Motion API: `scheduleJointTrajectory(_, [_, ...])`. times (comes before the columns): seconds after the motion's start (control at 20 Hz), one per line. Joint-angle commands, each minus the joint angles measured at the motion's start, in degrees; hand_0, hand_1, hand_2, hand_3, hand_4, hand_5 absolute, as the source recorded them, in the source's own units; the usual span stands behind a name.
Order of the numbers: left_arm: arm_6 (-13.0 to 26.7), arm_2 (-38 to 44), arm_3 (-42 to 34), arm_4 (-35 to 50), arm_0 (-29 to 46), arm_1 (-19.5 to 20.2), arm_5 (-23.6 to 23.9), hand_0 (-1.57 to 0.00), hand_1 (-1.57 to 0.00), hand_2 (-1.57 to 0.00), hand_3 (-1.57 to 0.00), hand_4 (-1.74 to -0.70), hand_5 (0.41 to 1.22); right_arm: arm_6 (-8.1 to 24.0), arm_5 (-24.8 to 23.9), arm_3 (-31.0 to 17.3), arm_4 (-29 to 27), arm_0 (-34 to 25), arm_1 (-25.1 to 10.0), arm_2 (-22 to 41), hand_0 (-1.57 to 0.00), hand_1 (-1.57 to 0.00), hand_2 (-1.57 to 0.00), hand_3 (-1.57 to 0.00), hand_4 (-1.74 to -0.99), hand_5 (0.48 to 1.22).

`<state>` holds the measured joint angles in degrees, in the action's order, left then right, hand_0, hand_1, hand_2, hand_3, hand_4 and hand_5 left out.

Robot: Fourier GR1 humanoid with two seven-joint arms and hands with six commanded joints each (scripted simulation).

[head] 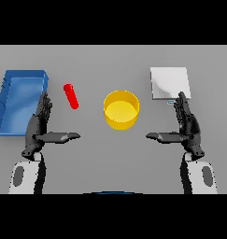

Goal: Pick up the red beaker and tilt it to pour out 1 green nut into yellow bowl. Pick up the yellow bowl and place it on the metallic measuring scale.

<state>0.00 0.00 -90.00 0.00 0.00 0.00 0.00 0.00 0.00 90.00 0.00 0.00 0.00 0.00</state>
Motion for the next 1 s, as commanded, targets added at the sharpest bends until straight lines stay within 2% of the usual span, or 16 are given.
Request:
scheduleJointTrajectory(0.0, [0.1, 0.1, 0.1, 0.0, -0.2, 0.0, 0.1, 0.0, 0.0, 0.0, 0.0, -1.2, 0.652, 0.1, -0.1, -0.1, 0.0, -0.1, 0.0, 0.0, 0.0, 0.0, 0.0, 0.0, -1.245, 0.681])
scheduleJointTrajectory(0.25, [0.5, 0.8, 2.1, 0.2, -2.3, 0.3, 0.1, 0.0, 0.0, 0.0, 0.0, -1.2, 0.652, 0.2, -0.3, -1.3, 0.3, -1.0, 0.2, -0.2, 0.0, 0.0, 0.0, 0.0, -1.245, 0.681])
scheduleJointTrajectory(0.3, [0.1, -1.1, 0.0, -2.7, -1.0, 1.9, 0.1, 0.0, 0.0, 0.0, 0.0, -1.2, 0.652, -4.1, -1.3, 1.2, 5.9, 1.2, -2.3, 2.2, 0.0, 0.0, 0.0, 0.0, -1.245, 0.681])
scheduleJointTrajectory(0.4, [0.5, -3.7, -3.9, -5.6, 1.6, 3.3, -0.5, 0.0, 0.0, 0.0, 0.0, -1.21, 0.65, -7.0, -2.8, 4.4, 12.5, 4.0, -3.7, 5.7, 0.0, 0.0, 0.0, 0.0, -1.239, 0.679])
scheduleJointTrajectory(0.55, [2.8, -4.4, -5.8, -6.1, 2.6, 4.4, -1.2, 0.0, 0.0, 0.0, 0.0, -1.22, 0.66, -4.8, -3.7, 6.5, 15.4, 4.6, -3.8, 7.2, 0.0, 0.0, 0.0, 0.0, -1.235, 0.678])
scheduleJointTrajectory(0.75, [3.8, -5.4, -4.1, -7.7, 0.6, 4.2, -1.1, 0.0, 0.0, 0.0, 0.0, -1.25, 0.679, -4.9, -2.4, 7.6, 14.3, 5.2, -3.7, 7.6, 0.0, 0.0, 0.0, 0.0, -1.254, 0.682])
scheduleJointTrajectory(0.95, [3.3, -4.5, 2.2, -6.9, -4.3, 3.2, -1.7, 0.0, 0.0, 0.0, 0.0, -1.36, 0.724, -5.3, -1.2, 6.8, 11.3, 4.5, -3.6, 6.2, 0.0, 0.0, 0.0, 0.0, -1.286, 0.676])
